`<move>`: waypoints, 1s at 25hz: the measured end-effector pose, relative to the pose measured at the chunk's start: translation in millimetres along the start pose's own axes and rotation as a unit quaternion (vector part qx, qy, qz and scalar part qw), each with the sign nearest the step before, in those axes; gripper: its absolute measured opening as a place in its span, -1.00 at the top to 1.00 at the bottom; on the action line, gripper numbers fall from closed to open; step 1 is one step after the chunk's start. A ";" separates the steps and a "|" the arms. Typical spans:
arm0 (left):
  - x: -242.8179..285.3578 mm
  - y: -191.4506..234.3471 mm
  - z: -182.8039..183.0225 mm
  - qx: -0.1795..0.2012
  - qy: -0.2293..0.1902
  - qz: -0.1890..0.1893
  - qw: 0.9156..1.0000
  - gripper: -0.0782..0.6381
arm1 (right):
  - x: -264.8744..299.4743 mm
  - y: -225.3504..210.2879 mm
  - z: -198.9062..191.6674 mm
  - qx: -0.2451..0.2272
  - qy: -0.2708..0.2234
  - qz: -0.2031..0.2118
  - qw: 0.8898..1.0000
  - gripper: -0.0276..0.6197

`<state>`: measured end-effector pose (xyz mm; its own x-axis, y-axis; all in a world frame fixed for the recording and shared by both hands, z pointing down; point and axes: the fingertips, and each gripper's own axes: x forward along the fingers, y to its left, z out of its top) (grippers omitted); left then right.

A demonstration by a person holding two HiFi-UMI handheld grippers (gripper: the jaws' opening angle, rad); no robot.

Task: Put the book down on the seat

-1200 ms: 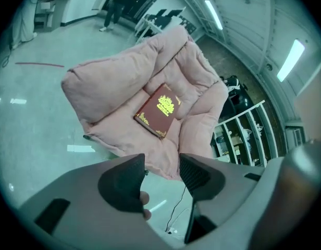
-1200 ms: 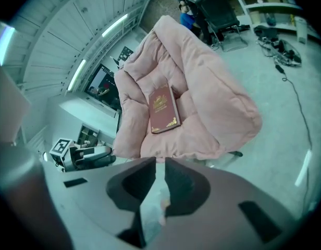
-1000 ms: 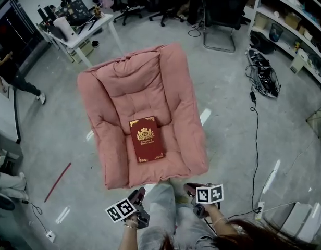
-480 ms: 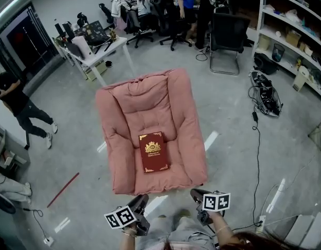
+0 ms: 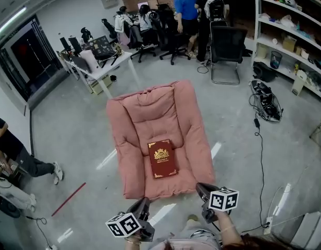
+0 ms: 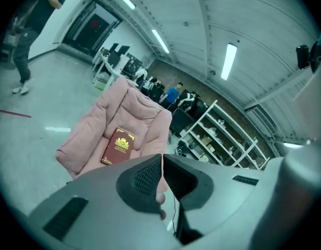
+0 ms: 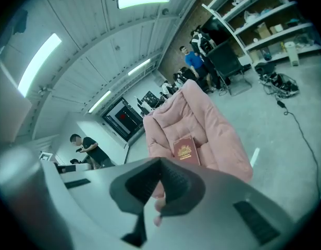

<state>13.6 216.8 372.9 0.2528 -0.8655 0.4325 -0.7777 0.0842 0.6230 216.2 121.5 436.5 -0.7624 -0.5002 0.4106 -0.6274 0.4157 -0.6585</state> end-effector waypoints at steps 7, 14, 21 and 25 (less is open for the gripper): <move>-49.2 -24.4 17.1 0.010 -0.022 -0.044 0.999 0.78 | -25.1 63.6 24.8 -0.023 -0.058 0.023 0.998 0.86; -89.6 -36.6 33.4 0.042 -0.048 -0.070 0.996 0.78 | -50.6 130.1 45.7 -0.102 -0.099 0.034 0.989 0.87; -131.4 -37.0 37.3 0.043 -0.063 -0.089 0.993 0.79 | -65.2 187.2 37.3 -0.157 -0.103 0.034 0.982 0.87; -150.5 -34.8 39.9 0.053 -0.068 -0.094 0.992 0.78 | -73.5 207.9 22.0 -0.166 -0.103 0.028 0.980 0.87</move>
<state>-20.3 324.4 260.1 0.3241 -0.9203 0.2190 -0.7828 -0.1309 0.6083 145.4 228.0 255.5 -0.7702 -0.5983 0.2209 -0.6288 0.6543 -0.4200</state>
